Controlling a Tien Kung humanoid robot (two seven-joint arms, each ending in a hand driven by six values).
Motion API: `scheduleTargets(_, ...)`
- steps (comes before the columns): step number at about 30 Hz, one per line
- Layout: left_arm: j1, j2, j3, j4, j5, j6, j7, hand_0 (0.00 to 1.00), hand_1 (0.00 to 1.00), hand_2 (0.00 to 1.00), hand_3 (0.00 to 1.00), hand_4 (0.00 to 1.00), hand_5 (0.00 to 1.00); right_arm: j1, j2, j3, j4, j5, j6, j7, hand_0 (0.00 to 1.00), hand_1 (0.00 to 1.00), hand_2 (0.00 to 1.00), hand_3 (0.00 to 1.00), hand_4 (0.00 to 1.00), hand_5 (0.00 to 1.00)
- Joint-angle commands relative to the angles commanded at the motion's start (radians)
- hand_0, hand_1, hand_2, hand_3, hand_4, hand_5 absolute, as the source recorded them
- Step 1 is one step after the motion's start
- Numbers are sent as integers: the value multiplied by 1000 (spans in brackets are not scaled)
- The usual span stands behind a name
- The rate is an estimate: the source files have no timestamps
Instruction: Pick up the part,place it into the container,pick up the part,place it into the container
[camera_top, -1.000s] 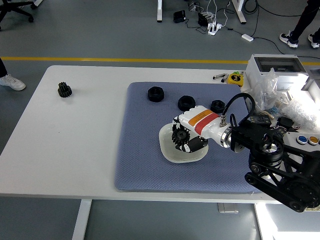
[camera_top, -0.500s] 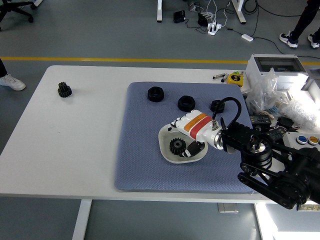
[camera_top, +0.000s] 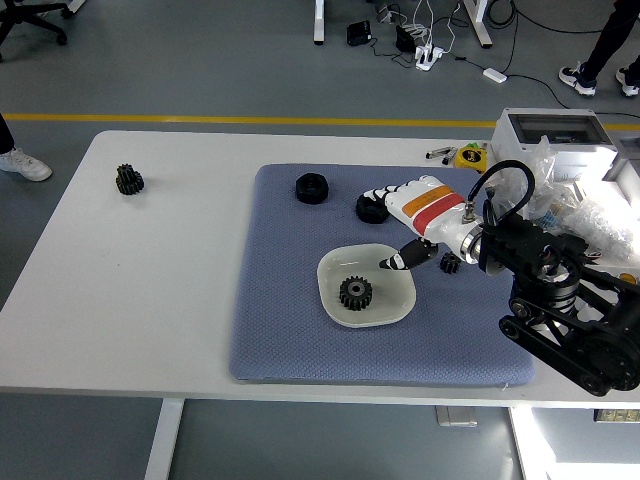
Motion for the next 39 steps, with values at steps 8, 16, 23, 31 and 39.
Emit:
scheduleTargets(8, 0, -2, -4, 0, 4, 2, 1, 735, 730, 787, 639, 712, 609, -20, -30, 15, -86, 131, 12, -5, 332, 488, 672, 687, 940, 315)
scheduleTargets(16, 7, -6, -27, 0, 36, 0, 9, 733, 730, 787, 639, 711, 609, -36, -29, -17, -159, 194, 1, -13, 338, 490, 666, 668, 923, 317)
scheduleTargets(23, 10, -7, -44, -1, 63, -3, 17, 733, 729, 787, 638, 711, 612, -39, -13, -57, -219, 253, -41, -4, 326, 480, 630, 608, 888, 313)
scheduleTargets(31, 11, -7, -49, -2, 73, -3, 18, 732, 728, 787, 639, 710, 611, -39, -2, -93, -268, 303, -78, -4, 298, 452, 526, 507, 811, 324)
scheduleTargets(39, 7, -7, -46, -2, 70, -4, 18, 730, 729, 787, 638, 710, 615, -38, 4, -114, -287, 330, -91, -7, 286, 443, 505, 497, 790, 331)
